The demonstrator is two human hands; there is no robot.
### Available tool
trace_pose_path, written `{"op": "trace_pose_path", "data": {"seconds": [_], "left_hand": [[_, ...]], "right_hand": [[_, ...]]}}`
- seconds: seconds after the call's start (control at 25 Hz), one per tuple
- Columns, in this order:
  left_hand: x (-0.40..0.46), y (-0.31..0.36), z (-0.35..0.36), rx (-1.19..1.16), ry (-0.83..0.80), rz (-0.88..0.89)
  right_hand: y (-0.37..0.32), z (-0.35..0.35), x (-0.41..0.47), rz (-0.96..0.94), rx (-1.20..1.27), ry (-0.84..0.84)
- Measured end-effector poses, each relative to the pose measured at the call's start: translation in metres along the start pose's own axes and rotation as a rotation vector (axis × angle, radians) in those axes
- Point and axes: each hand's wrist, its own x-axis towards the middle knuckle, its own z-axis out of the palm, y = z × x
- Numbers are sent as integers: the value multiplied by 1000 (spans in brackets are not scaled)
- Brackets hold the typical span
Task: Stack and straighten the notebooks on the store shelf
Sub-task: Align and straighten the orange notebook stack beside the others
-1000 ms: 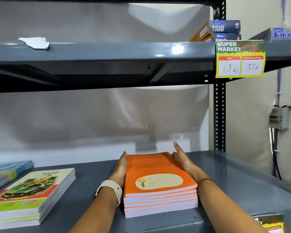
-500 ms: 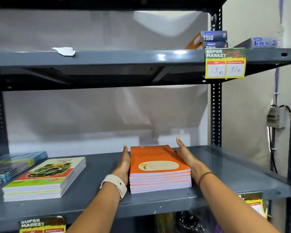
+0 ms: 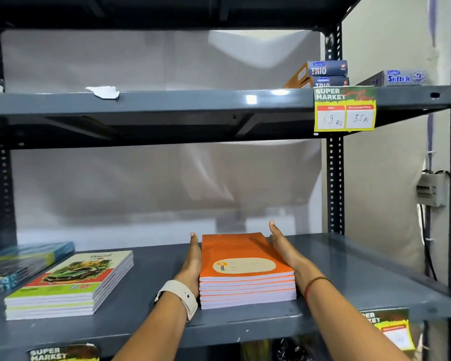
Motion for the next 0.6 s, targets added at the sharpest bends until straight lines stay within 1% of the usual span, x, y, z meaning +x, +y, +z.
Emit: {"op": "trace_pose_path", "data": {"seconds": [0.12, 0.32, 0.52, 0.6], "left_hand": [[0, 1, -1, -34, -27, -11], [-2, -1, -2, -92, -19, -14], [-8, -3, -2, -139, -26, 47], [-8, -4, -2, -121, -19, 72]], "right_hand": [[1, 2, -3, 2, 22, 25], [2, 0, -8, 23, 223, -46], [9, -3, -21, 58, 257, -95], [10, -3, -24, 52, 256, -108]]}}
